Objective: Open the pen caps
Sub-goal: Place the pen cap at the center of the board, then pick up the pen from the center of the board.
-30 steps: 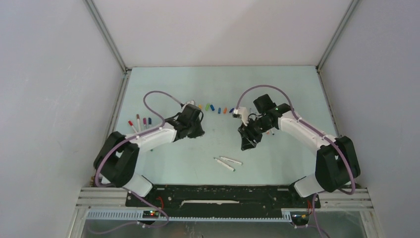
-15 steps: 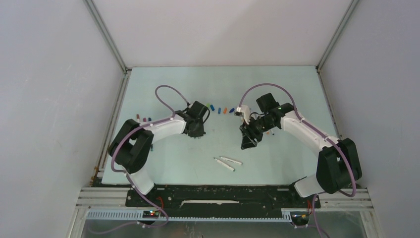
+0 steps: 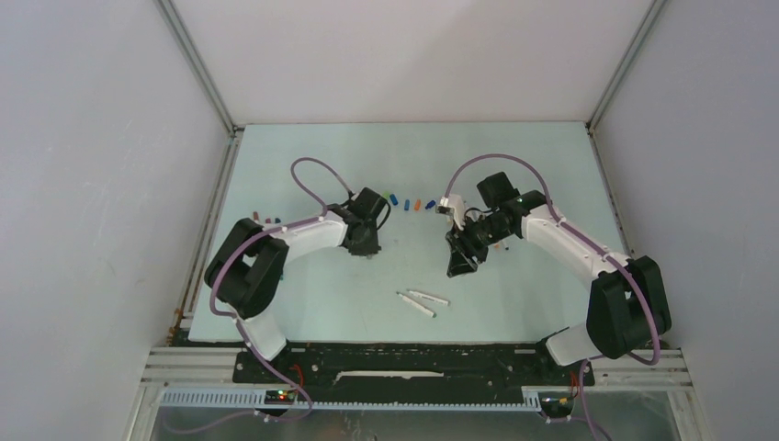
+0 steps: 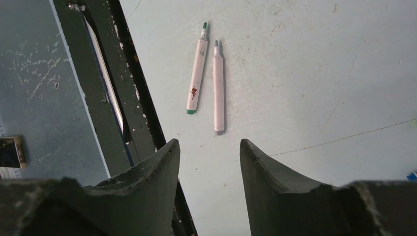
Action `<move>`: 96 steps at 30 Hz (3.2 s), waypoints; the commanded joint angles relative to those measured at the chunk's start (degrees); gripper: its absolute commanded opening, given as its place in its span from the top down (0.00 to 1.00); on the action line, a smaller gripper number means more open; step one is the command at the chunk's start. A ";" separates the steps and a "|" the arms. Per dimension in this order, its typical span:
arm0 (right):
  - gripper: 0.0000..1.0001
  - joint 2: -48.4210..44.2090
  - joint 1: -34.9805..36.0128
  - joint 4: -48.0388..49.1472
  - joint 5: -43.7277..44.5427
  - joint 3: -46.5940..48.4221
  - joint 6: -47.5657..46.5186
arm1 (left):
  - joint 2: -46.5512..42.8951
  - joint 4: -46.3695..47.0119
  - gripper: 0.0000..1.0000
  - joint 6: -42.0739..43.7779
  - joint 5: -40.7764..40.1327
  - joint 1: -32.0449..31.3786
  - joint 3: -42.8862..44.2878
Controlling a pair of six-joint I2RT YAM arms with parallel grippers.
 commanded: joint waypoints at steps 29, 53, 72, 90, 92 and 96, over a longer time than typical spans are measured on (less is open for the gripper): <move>0.49 -4.44 -0.96 -1.86 -3.41 1.19 -2.81 | -41.21 4.22 0.31 5.69 -6.25 21.49 -23.60; 0.49 -5.93 -1.31 -2.17 -4.88 1.16 -3.17 | -33.86 13.00 0.42 3.35 0.06 35.40 -30.21; 0.49 -6.88 -1.33 -2.56 -5.71 1.25 -3.47 | -27.64 10.79 0.47 3.69 -3.16 38.36 -27.88; 0.49 -7.06 -1.40 -2.65 -5.98 1.18 -3.60 | -24.14 10.78 0.64 5.35 3.18 37.68 -27.32; 0.49 -7.12 -1.44 -2.65 -5.98 1.20 -3.58 | -23.82 9.80 0.64 5.11 3.06 36.82 -27.15; 0.49 -7.12 -1.44 -2.65 -5.98 1.25 -3.60 | -23.11 6.21 0.64 4.20 0.76 34.26 -25.81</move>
